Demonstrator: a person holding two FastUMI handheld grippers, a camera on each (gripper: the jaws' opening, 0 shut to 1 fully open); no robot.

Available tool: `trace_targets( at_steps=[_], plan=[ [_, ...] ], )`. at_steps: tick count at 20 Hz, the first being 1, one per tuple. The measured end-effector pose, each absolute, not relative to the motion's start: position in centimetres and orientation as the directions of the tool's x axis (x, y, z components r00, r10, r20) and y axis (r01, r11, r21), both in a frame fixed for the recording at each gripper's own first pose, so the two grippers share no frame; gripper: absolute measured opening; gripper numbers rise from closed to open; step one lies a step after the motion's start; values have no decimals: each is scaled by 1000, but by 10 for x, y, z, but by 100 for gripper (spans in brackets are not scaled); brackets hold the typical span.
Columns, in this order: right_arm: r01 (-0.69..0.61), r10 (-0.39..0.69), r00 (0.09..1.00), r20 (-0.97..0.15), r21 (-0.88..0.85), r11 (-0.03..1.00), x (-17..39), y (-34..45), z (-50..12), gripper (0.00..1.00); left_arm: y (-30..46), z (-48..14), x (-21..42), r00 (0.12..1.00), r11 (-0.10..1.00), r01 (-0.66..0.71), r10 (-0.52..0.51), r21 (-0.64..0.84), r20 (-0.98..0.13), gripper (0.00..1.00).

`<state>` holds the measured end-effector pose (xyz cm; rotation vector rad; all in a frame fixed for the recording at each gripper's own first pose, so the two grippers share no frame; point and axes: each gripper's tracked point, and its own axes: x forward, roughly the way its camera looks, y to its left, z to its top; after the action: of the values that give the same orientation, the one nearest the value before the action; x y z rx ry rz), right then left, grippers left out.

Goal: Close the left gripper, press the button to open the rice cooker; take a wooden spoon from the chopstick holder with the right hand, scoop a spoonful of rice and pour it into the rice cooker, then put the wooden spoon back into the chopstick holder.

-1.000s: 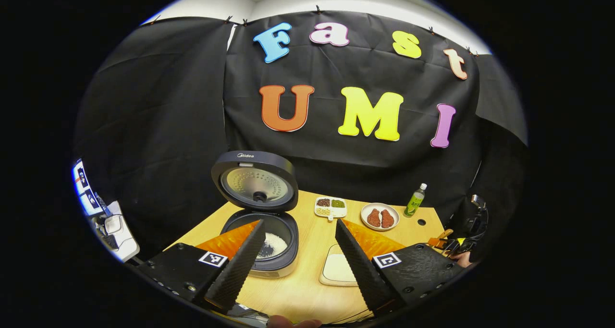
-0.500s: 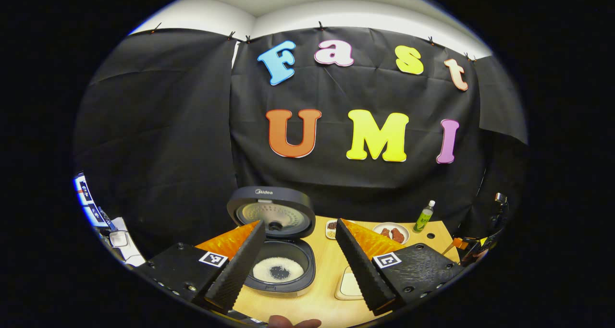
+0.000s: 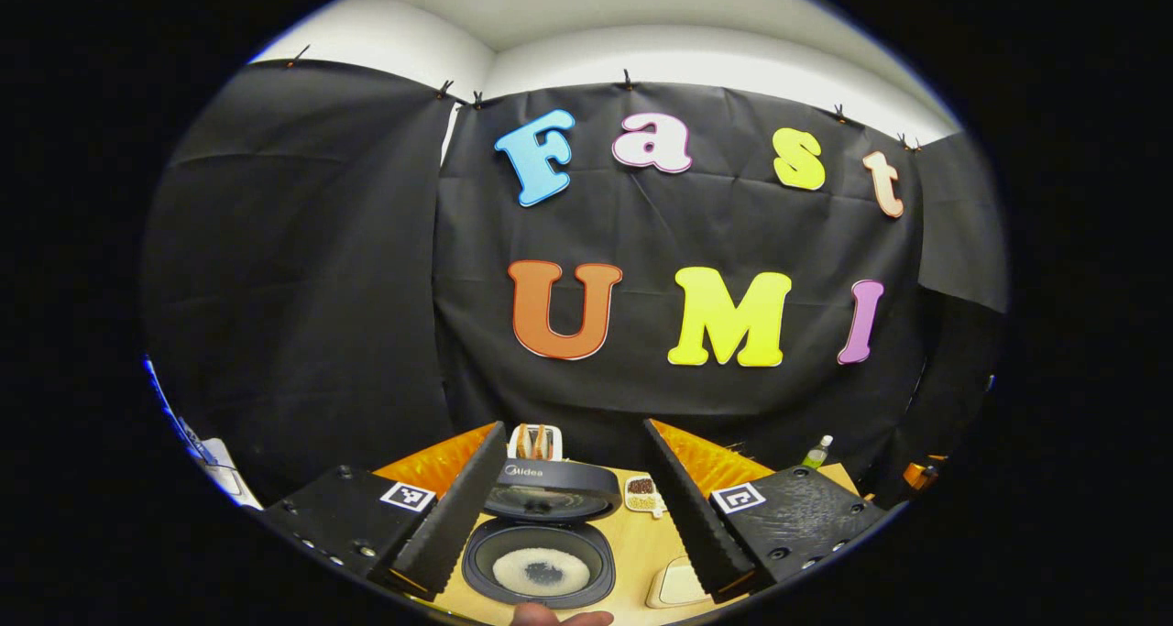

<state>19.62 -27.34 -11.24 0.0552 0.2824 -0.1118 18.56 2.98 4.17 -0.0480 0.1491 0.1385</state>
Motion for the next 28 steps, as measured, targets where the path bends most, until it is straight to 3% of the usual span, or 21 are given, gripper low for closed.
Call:
trace_targets(
  at_steps=[3,12,19,28],
  plan=[
    [124,-111,961,-254,36,992,170,-263,-96,100,58,27,216,962,986,-163,150,-41,-230,95],
    [192,-182,951,-251,15,981,107,-266,-90,100,78,-54,285,871,990,-141,108,-32,-479,95],
    [202,-193,952,-237,16,979,93,-259,-81,100,81,-82,270,832,987,-158,110,-41,-544,96],
    [61,-56,979,-195,21,998,102,-199,-63,100,62,-118,197,801,981,-156,56,-117,-596,96]
  ],
)
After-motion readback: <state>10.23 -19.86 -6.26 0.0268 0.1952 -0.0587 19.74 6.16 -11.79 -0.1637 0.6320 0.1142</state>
